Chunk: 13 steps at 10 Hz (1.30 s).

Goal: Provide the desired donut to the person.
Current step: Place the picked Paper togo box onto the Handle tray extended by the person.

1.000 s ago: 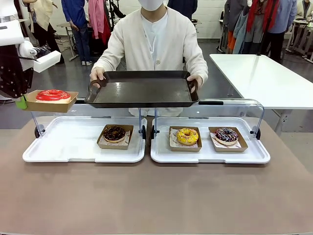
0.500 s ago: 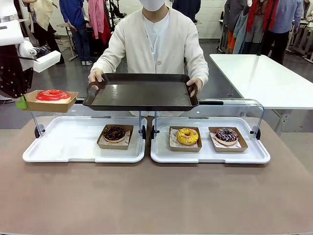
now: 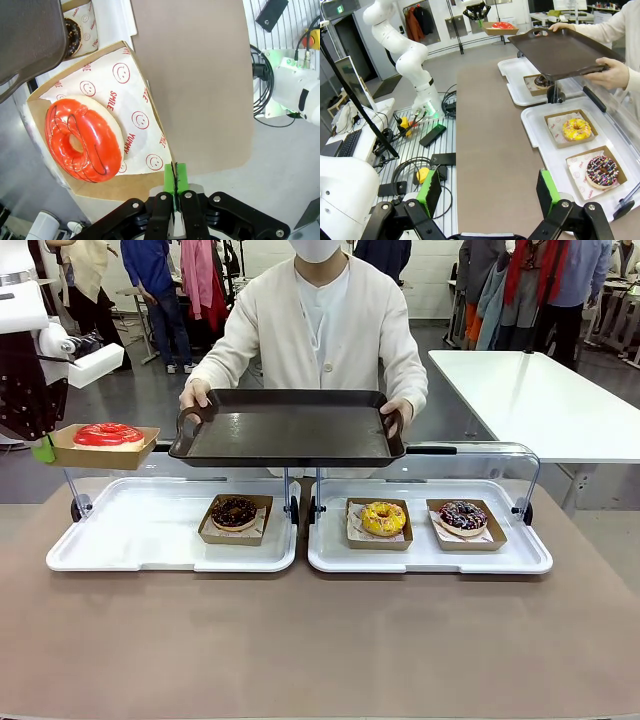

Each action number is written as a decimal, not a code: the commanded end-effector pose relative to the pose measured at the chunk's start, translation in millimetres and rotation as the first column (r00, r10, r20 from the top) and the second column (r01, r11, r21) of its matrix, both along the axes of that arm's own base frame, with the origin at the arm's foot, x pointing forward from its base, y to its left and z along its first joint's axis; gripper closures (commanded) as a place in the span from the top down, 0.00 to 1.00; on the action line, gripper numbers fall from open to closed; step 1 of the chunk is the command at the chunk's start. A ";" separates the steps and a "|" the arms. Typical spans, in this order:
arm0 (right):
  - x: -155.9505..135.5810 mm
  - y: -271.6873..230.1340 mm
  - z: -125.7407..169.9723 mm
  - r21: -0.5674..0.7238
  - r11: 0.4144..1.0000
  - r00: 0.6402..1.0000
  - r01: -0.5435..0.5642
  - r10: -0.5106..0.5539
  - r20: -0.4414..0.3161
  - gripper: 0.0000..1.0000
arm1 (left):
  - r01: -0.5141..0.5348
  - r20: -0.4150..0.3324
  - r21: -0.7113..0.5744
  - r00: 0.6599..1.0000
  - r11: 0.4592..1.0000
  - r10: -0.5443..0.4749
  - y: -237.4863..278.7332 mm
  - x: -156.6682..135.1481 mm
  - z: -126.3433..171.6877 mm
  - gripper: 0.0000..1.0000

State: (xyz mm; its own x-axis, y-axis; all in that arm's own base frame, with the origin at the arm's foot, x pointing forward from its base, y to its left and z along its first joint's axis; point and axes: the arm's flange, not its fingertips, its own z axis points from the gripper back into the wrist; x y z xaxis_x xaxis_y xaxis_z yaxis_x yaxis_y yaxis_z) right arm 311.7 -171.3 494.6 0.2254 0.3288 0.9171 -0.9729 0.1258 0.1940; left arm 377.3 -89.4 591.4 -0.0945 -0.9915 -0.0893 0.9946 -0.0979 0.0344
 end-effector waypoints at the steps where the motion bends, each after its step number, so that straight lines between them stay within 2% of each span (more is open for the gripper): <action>1: 0.2 -0.8 0.4 0.009 1.000 1.000 -0.003 0.003 0.007 1.00 | 0.000 0.000 0.000 1.000 1.000 0.000 0.0 0.0 0.0 0.01; 2: 0.2 -0.8 0.4 0.009 1.000 1.000 -0.003 0.003 0.007 1.00 | -0.002 0.043 -0.041 0.999 0.999 0.004 1.4 6.2 25.3 0.01; 3: 0.2 -0.8 0.4 0.009 1.000 1.000 -0.003 0.003 0.007 1.00 | 0.031 0.092 -0.029 0.995 0.999 -0.028 -10.2 17.8 52.7 0.01; 5: 0.2 -0.8 0.4 0.009 1.000 1.000 -0.003 0.003 0.007 1.00 | 0.058 0.132 -0.025 0.990 0.998 -0.054 -37.2 49.1 90.9 0.01; 7: 0.2 -0.8 0.4 0.009 1.000 1.000 -0.003 0.003 0.007 1.00 | 0.124 0.141 -0.015 0.983 0.992 -0.121 -83.4 76.2 110.3 0.01; 10: 0.2 -0.8 0.4 0.009 1.000 1.000 -0.003 0.003 0.007 1.00 | 0.182 0.117 -0.012 0.977 0.983 -0.180 -139.4 116.2 87.6 0.01; 13: 0.2 -0.8 0.4 0.009 1.000 1.000 -0.003 0.003 0.007 1.00 | 0.167 0.091 -0.050 0.983 0.985 -0.162 -153.5 134.9 47.3 0.01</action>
